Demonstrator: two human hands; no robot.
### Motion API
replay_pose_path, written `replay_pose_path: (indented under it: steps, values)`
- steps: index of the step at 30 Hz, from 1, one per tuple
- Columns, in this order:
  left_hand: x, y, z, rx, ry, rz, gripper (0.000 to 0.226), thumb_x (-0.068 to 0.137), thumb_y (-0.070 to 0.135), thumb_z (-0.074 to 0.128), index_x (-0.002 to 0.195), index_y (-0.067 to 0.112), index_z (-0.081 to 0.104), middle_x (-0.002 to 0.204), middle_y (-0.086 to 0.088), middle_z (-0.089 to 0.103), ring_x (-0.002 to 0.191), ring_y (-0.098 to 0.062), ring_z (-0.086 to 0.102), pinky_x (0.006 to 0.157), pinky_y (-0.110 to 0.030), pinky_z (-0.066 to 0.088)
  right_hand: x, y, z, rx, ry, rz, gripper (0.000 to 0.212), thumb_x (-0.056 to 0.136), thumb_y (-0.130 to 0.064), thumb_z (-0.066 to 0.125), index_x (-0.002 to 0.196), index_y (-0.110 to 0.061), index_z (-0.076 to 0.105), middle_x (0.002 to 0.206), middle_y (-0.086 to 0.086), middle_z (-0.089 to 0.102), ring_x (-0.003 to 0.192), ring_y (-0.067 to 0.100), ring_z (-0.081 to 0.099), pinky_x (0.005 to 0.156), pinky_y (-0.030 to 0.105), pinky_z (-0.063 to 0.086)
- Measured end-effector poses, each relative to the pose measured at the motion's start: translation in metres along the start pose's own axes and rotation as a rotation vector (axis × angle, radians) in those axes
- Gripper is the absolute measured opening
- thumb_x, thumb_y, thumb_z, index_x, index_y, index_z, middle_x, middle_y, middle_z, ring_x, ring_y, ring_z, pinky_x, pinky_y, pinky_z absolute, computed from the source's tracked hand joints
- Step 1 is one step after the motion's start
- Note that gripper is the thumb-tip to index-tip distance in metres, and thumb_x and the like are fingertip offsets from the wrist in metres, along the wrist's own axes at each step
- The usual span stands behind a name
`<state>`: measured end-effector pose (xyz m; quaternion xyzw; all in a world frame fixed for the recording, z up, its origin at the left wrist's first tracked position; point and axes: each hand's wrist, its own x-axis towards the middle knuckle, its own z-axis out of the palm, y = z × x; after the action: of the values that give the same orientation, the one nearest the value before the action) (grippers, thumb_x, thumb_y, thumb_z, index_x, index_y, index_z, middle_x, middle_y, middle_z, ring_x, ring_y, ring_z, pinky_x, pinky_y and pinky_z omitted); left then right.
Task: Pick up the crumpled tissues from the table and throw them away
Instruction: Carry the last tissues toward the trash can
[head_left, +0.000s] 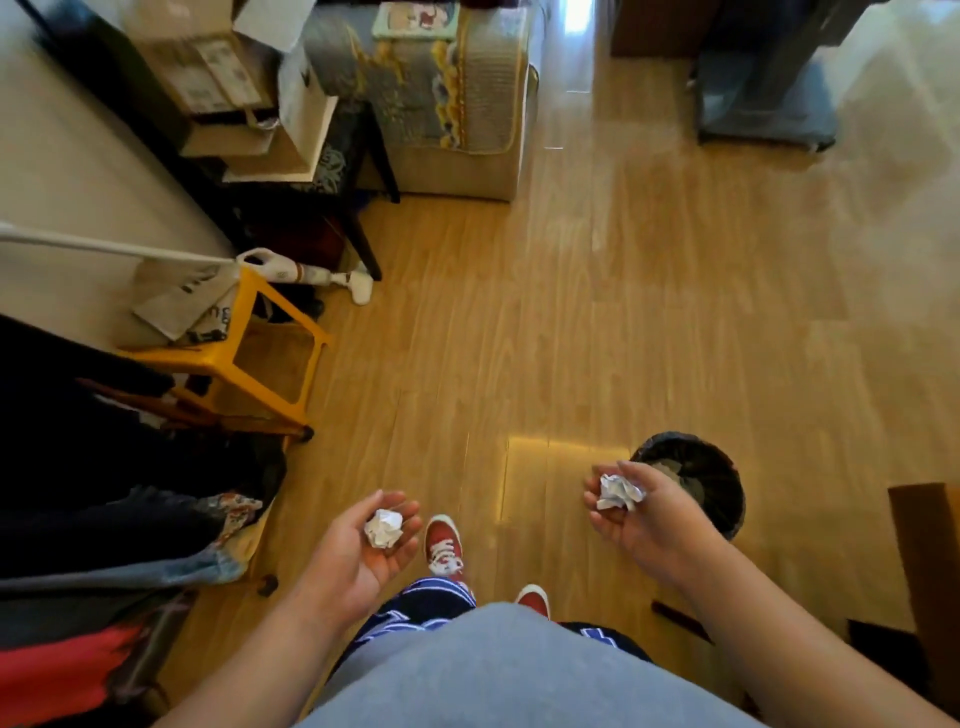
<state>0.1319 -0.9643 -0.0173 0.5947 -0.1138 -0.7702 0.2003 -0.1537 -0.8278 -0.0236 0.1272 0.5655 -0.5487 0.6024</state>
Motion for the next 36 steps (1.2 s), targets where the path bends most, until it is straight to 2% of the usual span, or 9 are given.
replay_pose_path:
  steps: [6, 14, 19, 26, 30, 36]
  values:
    - [0.069, 0.066, 0.038, -0.007, -0.003, -0.027, 0.027, 0.095, 0.024, 0.05, 0.088, 0.004, 0.068, 0.077, -0.015, 0.074, 0.062, -0.023, 0.071, 0.053, -0.031, 0.058, 0.077, -0.084, 0.071, -0.03, -0.056, 0.0, 0.024, 0.095, -0.026, 0.05, 0.099, -0.007, 0.064, 0.083, 0.011, 0.072, 0.074, 0.022, 0.068, 0.064, 0.032, 0.054]
    - [0.16, 0.177, 0.152, 0.219, -0.111, -0.092, 0.023, 0.094, 0.023, 0.053, 0.089, 0.006, 0.067, 0.079, -0.013, 0.075, 0.063, -0.022, 0.071, 0.052, -0.03, 0.057, 0.138, -0.167, 0.093, 0.091, 0.078, 0.0, 0.023, 0.094, -0.026, 0.049, 0.094, -0.01, 0.065, 0.079, 0.009, 0.073, 0.067, 0.019, 0.07, 0.056, 0.027, 0.055]
    - [0.191, 0.214, 0.261, 0.394, -0.262, -0.132, 0.023, 0.095, 0.023, 0.051, 0.088, 0.007, 0.065, 0.077, -0.012, 0.074, 0.063, -0.02, 0.07, 0.054, -0.028, 0.057, 0.143, -0.195, 0.055, 0.255, 0.217, -0.028, 0.024, 0.093, -0.026, 0.052, 0.098, -0.007, 0.066, 0.079, 0.011, 0.072, 0.065, 0.021, 0.069, 0.054, 0.029, 0.056]
    - [0.232, 0.208, 0.431, 0.532, -0.422, -0.186, 0.025, 0.096, 0.023, 0.046, 0.084, 0.009, 0.064, 0.076, -0.01, 0.071, 0.062, -0.018, 0.066, 0.054, -0.027, 0.055, 0.155, -0.23, -0.014, 0.473, 0.387, -0.031, 0.025, 0.095, -0.024, 0.05, 0.097, -0.006, 0.065, 0.082, 0.014, 0.069, 0.063, 0.024, 0.068, 0.051, 0.029, 0.056]
    - [0.255, 0.198, 0.511, 0.601, -0.437, -0.203, 0.024, 0.095, 0.023, 0.047, 0.086, 0.009, 0.065, 0.078, -0.01, 0.072, 0.064, -0.019, 0.067, 0.054, -0.028, 0.056, 0.174, -0.272, -0.052, 0.546, 0.424, -0.028, 0.023, 0.094, -0.022, 0.051, 0.094, -0.004, 0.066, 0.083, 0.016, 0.068, 0.065, 0.025, 0.067, 0.05, 0.029, 0.056]
    - [0.278, 0.198, 0.595, 0.621, -0.369, -0.214, 0.024, 0.095, 0.022, 0.047, 0.087, 0.007, 0.063, 0.076, -0.011, 0.073, 0.061, -0.02, 0.068, 0.053, -0.028, 0.056, 0.211, -0.366, -0.091, 0.581, 0.41, -0.046, 0.019, 0.091, -0.02, 0.055, 0.09, -0.005, 0.067, 0.078, 0.015, 0.072, 0.06, 0.022, 0.069, 0.049, 0.028, 0.056]
